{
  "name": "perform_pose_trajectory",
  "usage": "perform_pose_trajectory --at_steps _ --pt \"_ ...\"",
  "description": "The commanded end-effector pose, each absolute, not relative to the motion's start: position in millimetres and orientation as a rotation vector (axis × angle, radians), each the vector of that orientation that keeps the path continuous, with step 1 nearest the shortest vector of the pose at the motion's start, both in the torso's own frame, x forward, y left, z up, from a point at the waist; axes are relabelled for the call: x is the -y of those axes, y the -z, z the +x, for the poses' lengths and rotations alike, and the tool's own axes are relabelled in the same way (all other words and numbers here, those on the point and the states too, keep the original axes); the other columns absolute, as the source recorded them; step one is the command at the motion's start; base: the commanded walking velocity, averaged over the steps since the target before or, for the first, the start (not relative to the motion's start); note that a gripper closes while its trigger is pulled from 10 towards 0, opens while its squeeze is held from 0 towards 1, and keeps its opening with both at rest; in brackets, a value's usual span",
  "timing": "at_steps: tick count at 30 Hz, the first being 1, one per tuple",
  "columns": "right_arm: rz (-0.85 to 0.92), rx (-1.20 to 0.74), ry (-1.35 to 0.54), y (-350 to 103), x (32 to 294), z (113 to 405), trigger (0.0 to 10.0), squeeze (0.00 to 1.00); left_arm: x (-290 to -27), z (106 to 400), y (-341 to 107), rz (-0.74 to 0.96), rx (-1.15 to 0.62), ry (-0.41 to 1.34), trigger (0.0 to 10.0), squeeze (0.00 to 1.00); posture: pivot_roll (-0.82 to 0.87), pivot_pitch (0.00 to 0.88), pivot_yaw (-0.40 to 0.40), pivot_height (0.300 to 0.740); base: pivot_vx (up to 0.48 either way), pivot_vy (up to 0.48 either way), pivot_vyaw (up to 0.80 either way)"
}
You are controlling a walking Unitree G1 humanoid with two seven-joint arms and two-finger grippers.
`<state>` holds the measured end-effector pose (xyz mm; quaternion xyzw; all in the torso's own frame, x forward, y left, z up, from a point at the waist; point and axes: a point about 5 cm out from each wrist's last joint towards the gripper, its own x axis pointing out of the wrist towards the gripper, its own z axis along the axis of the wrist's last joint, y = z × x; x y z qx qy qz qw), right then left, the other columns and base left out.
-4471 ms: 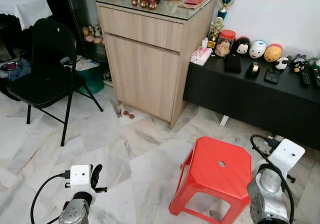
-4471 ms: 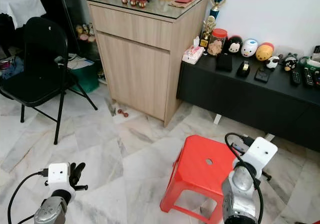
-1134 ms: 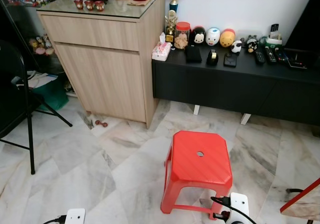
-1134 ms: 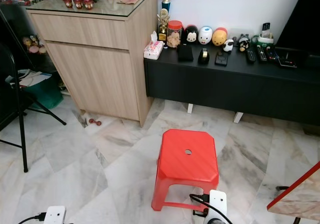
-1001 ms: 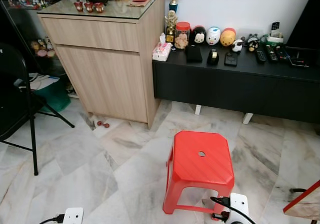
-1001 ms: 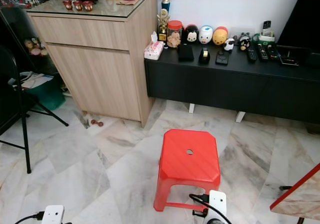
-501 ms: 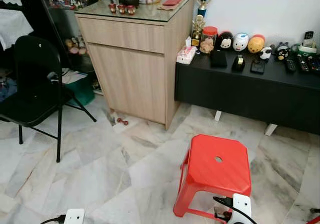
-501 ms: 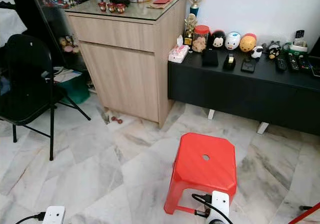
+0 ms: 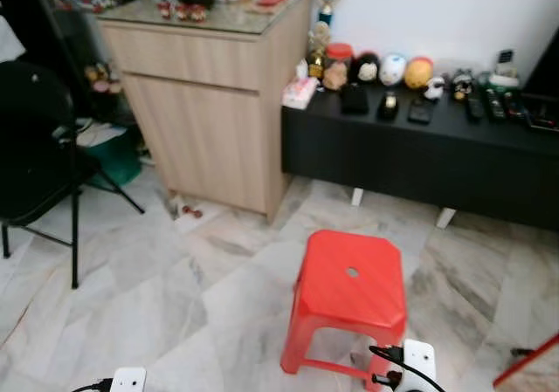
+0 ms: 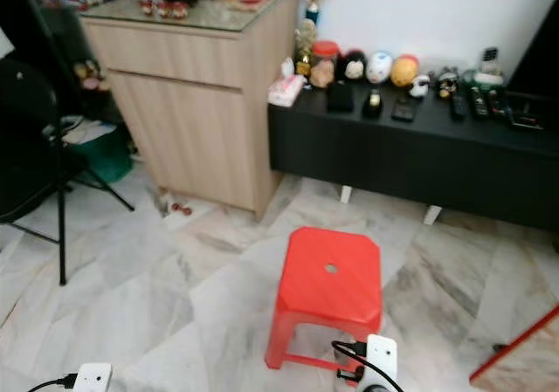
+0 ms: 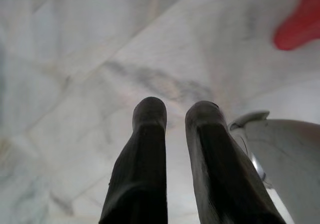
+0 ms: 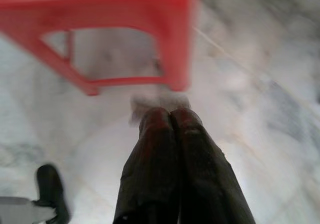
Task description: Hang keys on a hook
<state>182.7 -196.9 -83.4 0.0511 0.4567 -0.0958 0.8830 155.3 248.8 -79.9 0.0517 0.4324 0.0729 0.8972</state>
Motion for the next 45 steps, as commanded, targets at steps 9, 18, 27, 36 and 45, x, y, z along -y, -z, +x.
perform_pose_trajectory --at_steps 9,18,27,36,45 --pt "0.107 -0.959 0.205 85.4 197.2 178.4 10.0 0.00 -251.2 148.6 82.4 0.105 -0.922 -0.160 10.0 0.00 0.20 0.011 0.006 0.740 0.000 -0.330 -0.08" --pt "0.091 -0.961 0.199 85.3 198.0 178.4 10.0 0.00 -250.2 148.8 82.5 0.105 -0.922 -0.155 10.0 0.00 0.19 0.000 0.006 0.740 0.000 -0.329 0.00" --pt "0.092 -0.958 0.209 85.5 198.7 177.5 10.0 0.00 -249.5 148.0 83.1 0.103 -0.926 -0.153 10.0 0.00 0.18 0.000 0.004 0.740 0.000 -0.329 0.00" --pt "0.091 -0.954 0.211 85.7 199.9 176.3 10.0 0.00 -248.3 146.5 84.0 0.098 -0.928 -0.154 10.0 0.00 0.18 0.000 -0.001 0.740 0.000 -0.331 0.00" --pt "0.092 -0.949 0.220 86.0 200.1 175.1 10.0 0.00 -248.2 144.8 84.7 0.095 -0.932 -0.158 10.0 0.00 0.17 0.000 -0.002 0.740 0.000 -0.330 0.00"
